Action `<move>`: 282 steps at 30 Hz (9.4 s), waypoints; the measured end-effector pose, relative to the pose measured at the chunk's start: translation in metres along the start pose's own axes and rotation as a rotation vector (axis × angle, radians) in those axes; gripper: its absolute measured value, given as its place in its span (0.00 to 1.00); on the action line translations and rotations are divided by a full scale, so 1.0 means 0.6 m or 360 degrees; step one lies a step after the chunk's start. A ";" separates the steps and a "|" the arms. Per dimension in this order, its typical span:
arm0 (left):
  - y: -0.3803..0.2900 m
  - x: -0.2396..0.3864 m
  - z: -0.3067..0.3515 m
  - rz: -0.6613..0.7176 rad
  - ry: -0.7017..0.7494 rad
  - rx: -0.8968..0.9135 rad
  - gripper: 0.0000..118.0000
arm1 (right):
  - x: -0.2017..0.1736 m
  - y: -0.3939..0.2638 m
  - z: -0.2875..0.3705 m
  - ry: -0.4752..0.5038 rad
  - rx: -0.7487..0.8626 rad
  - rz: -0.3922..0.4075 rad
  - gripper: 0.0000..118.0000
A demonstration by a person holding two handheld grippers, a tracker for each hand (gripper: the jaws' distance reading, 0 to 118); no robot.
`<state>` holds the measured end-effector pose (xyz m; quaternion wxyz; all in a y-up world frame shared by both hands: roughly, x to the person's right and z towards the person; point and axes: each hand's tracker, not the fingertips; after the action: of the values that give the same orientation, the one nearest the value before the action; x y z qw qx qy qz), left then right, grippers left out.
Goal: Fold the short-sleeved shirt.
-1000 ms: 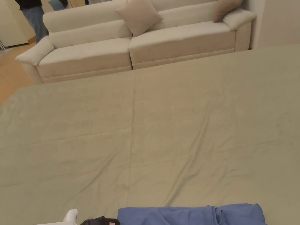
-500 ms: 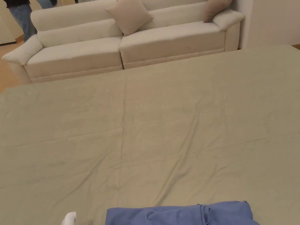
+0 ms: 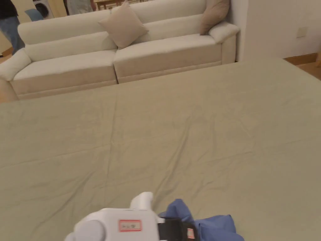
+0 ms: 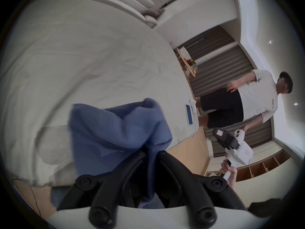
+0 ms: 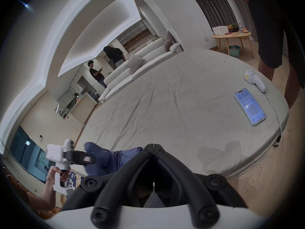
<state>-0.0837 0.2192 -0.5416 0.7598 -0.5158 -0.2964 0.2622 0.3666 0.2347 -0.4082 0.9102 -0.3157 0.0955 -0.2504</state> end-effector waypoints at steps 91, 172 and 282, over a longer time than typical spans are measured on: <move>0.007 -0.171 -0.142 0.0095 -0.0022 -0.0294 0.34 | -0.042 -0.084 -0.396 0.0300 -0.1170 -0.0037 0.00; -0.015 0.342 0.440 -0.1022 0.1162 0.2029 0.00 | -0.485 0.239 0.098 -0.0075 0.0925 0.0917 0.00; 0.005 0.345 0.413 -0.1015 0.1173 0.1865 0.90 | -0.493 0.225 0.087 -0.0147 0.0982 0.0927 1.00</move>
<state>-0.1208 0.5215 -0.4345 0.9982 0.0283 0.0295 -0.0448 0.1841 0.5059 -0.4467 0.9981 0.0007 0.0604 0.0149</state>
